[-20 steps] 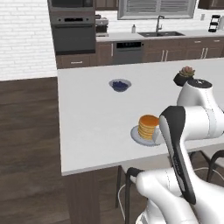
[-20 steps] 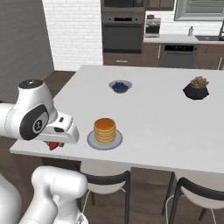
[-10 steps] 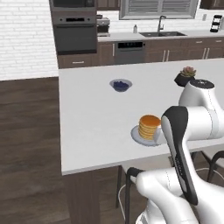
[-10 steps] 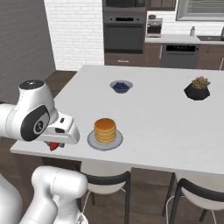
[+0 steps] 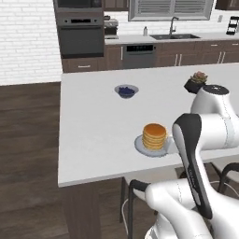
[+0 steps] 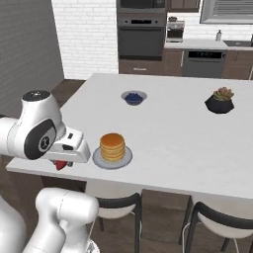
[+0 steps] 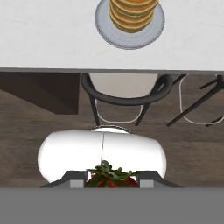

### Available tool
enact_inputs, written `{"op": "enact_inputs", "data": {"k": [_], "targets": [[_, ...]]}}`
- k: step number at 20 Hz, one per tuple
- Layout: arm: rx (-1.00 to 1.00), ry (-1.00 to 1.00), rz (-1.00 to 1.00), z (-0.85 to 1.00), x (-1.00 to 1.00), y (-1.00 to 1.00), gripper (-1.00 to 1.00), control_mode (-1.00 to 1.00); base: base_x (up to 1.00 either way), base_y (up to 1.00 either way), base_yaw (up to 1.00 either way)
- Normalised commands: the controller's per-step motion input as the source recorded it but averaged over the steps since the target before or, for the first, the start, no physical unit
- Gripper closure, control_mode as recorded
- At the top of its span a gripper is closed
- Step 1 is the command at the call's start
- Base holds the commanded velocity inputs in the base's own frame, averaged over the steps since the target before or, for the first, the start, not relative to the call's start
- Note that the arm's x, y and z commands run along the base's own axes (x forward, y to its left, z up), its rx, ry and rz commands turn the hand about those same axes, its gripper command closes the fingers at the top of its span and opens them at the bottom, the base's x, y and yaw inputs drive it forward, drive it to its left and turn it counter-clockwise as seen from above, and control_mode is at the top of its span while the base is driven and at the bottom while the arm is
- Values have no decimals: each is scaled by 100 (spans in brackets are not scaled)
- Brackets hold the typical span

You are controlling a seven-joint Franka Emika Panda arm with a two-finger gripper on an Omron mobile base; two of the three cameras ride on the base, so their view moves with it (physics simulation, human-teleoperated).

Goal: Take the strawberry from the fridge and place it on top of the pancake, located on the dining counter.

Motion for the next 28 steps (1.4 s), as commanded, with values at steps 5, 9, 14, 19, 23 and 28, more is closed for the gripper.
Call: {"op": "enact_inputs", "data": {"k": [5, 9, 14, 19, 23, 28], "targets": [[0, 0, 0, 0, 0, 0, 100, 100, 6, 0, 0], [0, 0, -1, 0, 2, -2, 100, -100, 3, -1, -1], [0, 0, -9, 2, 52, -5, 100, -100, 0, 0, 0], [-1, 0, -1, 2, 100, -1, 100, -100, 0, 0, 0], [-1, 0, 0, 0, 100, -19, 100, -100, 0, 0, 0], [0, 1, 0, 0, 100, -39, 100, -100, 0, 0, 0]]}}
